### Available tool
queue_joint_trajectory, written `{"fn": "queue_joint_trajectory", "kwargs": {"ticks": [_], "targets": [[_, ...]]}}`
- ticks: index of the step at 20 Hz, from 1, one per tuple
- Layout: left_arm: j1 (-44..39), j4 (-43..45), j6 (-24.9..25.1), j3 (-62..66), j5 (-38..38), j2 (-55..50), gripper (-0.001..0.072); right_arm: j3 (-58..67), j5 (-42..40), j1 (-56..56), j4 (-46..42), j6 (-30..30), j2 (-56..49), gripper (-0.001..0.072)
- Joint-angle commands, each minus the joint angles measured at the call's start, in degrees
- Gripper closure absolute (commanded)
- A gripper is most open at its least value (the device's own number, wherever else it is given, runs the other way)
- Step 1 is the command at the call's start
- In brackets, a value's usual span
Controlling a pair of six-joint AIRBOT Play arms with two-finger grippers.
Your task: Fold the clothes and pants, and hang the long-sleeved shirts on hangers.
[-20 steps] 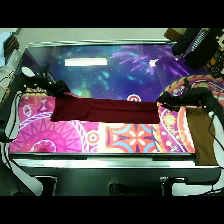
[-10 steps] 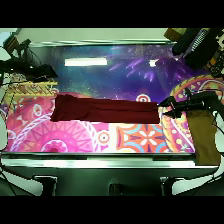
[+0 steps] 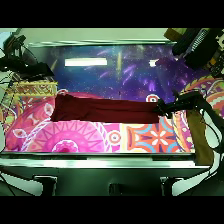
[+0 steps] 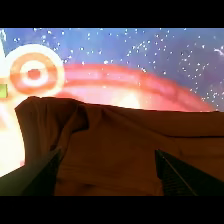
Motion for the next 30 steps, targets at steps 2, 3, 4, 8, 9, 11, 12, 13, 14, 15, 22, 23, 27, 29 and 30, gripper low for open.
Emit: {"fn": "queue_joint_trajectory", "kwargs": {"ticks": [2, 3, 4, 8, 9, 11, 12, 13, 14, 15, 22, 23, 27, 29, 30], "targets": [[-0.13, 0.44, 0.00, -2.43, -0.17, -0.85, 0.0497, 0.33, 1.88, 1.55, -1.07, 2.58, 3.76, 0.0682], [-0.52, -0.24, -0.09, -3.98, -0.07, -1.14, 0.0686, 1.36, 0.74, 1.57, -2.80, 4.09, 5.46, 0.0682], [-1.33, -1.77, -0.70, -5.84, -0.07, -1.73, 0.0693, 2.95, -1.09, 1.57, -4.83, 5.81, 7.06, 0.0682], [-8.24, -15.04, -1.73, -17.92, 9.77, -2.75, 0.0694, 12.63, -10.23, 1.57, -12.52, 11.72, 12.90, 0.0681], [-11.21, -17.90, -1.77, -21.46, 14.67, -2.78, 0.0694, 15.02, -11.93, 1.57, -13.49, 13.00, 13.81, 0.0681], [-17.70, -22.25, -3.54, -25.94, 22.47, -3.80, 0.0695, 19.76, -15.19, 1.57, -14.53, 15.26, 14.95, 0.0681], [-21.35, -24.15, -4.22, -26.34, 25.00, -5.18, 0.0695, 21.81, -16.11, 1.57, -14.67, 16.28, 15.37, 0.0681], [-24.72, -26.23, -4.33, -26.03, 27.28, -6.60, 0.0695, 23.54, -16.81, 1.57, -14.64, 17.14, 15.69, 0.0681], [-28.09, -29.05, -4.31, -25.62, 30.12, -8.11, 0.0695, 25.07, -17.46, 1.57, -14.62, 17.88, 16.04, 0.0681], [-31.04, -31.10, -4.66, -25.11, 32.63, -9.38, 0.0695, 26.21, -17.86, 1.57, -14.64, 18.27, 16.61, 0.0681], [-42.40, -34.42, -12.87, -16.24, 44.26, -17.81, 0.0695, 28.28, -21.07, 1.57, -14.64, 19.26, 18.80, 0.0681], [-42.82, -34.51, -14.10, -14.25, 44.33, -19.41, 0.0695, 28.28, -21.51, 1.57, -14.62, 19.26, 18.86, 0.0681], [-44.52, -34.93, -17.64, -5.97, 42.93, -25.75, 0.0695, 28.28, -21.64, 1.57, -14.64, 19.15, 19.17, 0.0681], [-45.86, -35.50, -18.53, -2.80, 41.90, -27.96, 0.0695, 28.28, -21.57, 1.57, -14.64, 18.88, 19.17, 0.0681], [-46.51, -36.06, -18.62, -1.46, 41.75, -28.81, 0.0695, 28.28, -21.38, 1.57, -14.64, 18.78, 19.17, 0.0681]]}}
